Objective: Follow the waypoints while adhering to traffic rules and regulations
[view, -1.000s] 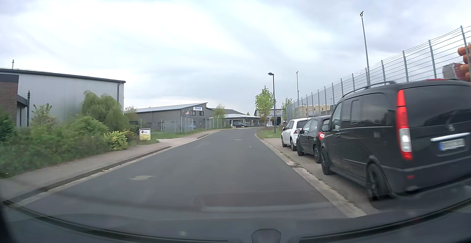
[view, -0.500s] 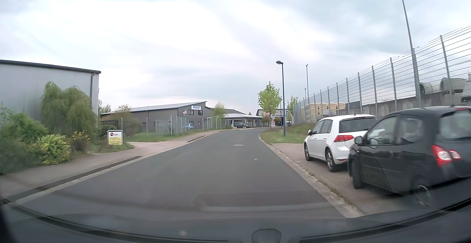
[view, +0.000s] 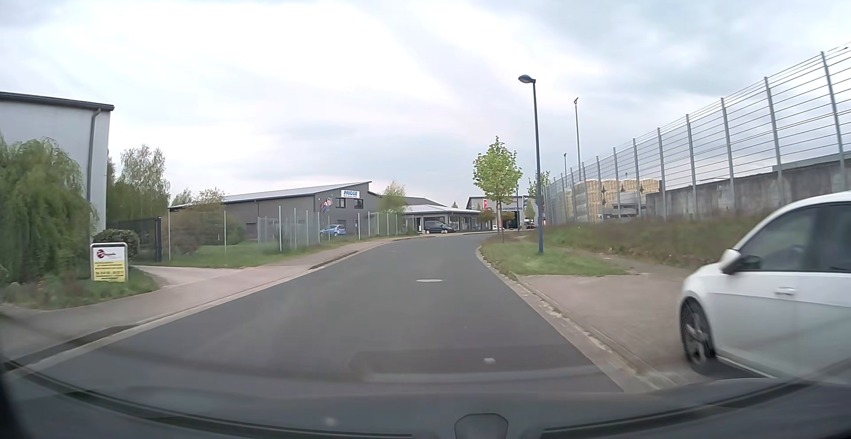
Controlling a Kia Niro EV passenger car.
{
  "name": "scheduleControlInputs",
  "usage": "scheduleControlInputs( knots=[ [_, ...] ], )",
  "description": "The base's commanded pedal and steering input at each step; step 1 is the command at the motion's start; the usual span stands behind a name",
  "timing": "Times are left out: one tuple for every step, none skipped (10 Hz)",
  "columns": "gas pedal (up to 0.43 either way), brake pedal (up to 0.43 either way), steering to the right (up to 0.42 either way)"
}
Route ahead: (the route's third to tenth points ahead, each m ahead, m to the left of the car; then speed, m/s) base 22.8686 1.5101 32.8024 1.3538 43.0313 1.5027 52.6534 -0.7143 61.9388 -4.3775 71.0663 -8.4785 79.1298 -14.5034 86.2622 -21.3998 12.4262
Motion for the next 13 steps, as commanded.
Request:
scheduleControlInputs(
  knots=[
    [0.169,0.000,-0.005],
    [0.169,0.000,-0.005],
    [0.169,0.000,-0.004],
    [0.169,0.000,-0.005],
    [0.169,0.000,-0.005],
    [0.169,0.000,-0.005],
    [0.169,0.000,-0.004],
    [0.169,0.000,-0.003],
    [0.169,0.000,-0.002],
    [0.169,0.000,-0.002],
    [0.157,0.000,-0.001],
    [0.157,0.000,0.000],
    [0.157,0.000,0.003]
  ],
)
